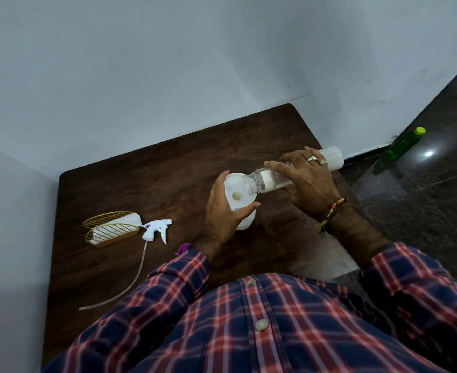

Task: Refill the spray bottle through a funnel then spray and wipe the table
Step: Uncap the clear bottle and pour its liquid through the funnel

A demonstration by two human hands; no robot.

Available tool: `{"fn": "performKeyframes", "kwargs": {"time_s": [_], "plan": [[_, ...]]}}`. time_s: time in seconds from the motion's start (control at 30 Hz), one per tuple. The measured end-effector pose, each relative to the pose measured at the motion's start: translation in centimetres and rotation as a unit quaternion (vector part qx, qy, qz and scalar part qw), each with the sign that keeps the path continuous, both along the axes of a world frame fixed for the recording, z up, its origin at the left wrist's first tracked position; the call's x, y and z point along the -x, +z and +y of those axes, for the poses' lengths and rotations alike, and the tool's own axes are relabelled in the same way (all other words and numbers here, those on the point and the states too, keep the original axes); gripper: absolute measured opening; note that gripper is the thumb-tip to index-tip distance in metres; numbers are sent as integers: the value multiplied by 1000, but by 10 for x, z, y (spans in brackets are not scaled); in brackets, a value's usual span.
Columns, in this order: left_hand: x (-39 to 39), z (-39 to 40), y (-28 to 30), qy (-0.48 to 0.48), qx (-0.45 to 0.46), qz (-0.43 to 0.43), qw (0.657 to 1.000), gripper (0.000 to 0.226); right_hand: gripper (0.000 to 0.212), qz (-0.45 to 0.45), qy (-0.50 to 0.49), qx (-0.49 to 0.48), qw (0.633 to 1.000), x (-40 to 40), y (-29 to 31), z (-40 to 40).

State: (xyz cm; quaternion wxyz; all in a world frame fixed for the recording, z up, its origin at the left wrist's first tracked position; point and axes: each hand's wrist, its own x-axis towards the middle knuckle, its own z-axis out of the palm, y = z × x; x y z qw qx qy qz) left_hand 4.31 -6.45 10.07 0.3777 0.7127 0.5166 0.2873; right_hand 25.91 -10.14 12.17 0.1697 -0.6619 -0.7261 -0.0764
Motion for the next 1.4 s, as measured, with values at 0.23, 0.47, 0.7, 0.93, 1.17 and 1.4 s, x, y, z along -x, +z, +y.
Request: {"fn": "performKeyframes", "kwargs": {"time_s": [0.23, 0.47, 0.7, 0.93, 1.17, 1.4], "plan": [[0, 0, -1, 0, 0, -1, 1000, 97, 64, 0, -1, 2, 1000, 0, 1, 0], [-1, 1, -2, 0, -7, -1, 1000, 97, 62, -2, 0, 3, 1000, -1, 0, 1], [-1, 0, -4, 0, -12, 0, 1000, 98, 63, 3, 1, -2, 1000, 0, 1, 1], [0, 1, -5, 3, -10, -2, 1000, 98, 64, 4, 0, 3, 1000, -1, -1, 2], [-1, 0, -2, 1, -15, -2, 1000, 98, 64, 3, 2, -5, 1000, -1, -2, 2], [-1, 0, 1, -3, -7, -3, 1000, 97, 62, 8, 3, -11, 1000, 0, -1, 1]]}}
